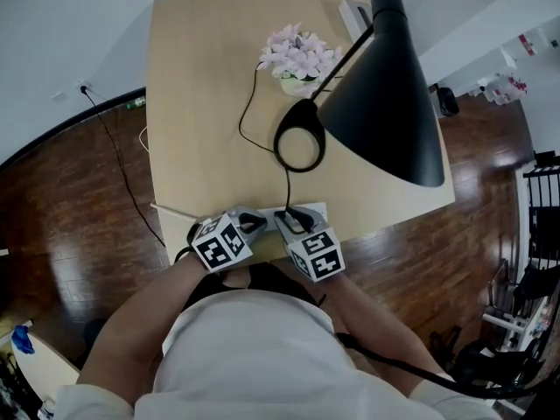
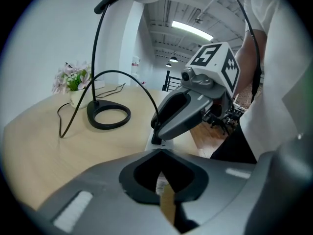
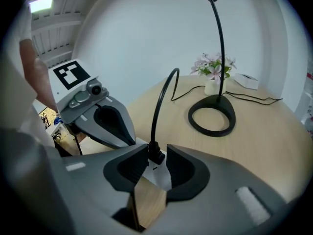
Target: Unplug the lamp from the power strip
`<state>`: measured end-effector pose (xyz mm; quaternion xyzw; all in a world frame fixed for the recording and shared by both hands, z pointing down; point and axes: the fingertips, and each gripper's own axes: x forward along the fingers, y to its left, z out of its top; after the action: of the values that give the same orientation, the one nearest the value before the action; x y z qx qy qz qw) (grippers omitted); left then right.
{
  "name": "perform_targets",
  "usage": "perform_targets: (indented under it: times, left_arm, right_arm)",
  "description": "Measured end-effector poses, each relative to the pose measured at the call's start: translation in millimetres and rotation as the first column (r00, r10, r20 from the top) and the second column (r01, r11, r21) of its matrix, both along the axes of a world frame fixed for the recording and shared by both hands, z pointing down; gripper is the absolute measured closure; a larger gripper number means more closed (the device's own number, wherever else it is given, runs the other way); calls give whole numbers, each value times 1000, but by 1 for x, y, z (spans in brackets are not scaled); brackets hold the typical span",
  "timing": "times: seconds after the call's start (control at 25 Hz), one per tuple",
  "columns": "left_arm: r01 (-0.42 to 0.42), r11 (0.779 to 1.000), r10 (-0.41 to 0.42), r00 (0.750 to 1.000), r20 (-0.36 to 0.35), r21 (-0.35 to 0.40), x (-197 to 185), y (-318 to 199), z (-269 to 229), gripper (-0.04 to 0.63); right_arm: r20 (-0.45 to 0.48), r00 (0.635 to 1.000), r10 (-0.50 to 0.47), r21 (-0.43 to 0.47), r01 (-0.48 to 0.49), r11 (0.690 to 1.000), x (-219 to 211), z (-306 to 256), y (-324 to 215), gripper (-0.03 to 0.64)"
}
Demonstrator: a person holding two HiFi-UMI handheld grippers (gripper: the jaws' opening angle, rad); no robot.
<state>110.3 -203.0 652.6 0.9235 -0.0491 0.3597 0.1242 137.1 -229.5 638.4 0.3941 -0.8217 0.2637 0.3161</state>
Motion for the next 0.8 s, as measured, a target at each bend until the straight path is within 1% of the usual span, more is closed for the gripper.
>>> perform_targets:
  times: [0.12,0.32,0.4,0.48,0.6,0.8]
  left_arm:
    - [-8,1000,8,1000,26,0,6,-5,8,594]
    - [-9,1000,9,999,40,-5,7,-5,10,592]
    - [-15,1000,15,999,53,4,7,-4,9,593]
    - [-16,1000,15,998,63,12,7,-3,10,593]
    - [-10,1000,10,998,59,6,7,-5,11,592]
    - [-15,1000,15,998,64,-6,7,-4,11,592]
  right_arm:
    - [-14,999,-38,7,38,999,-4,4,-1,523]
    - [-22,997,-71,13,71,997,-4,5,0,526]
    - [-6,998,-70,28,70,997,-5,-1,-2,528]
    - [12,997,-71,61,70,996,-7,-9,-6,528]
    - [19,997,-74,88,72,994,-7,-23,-18,528]
    - [6,1000,-30,60,30,998,15,-16,-44,528]
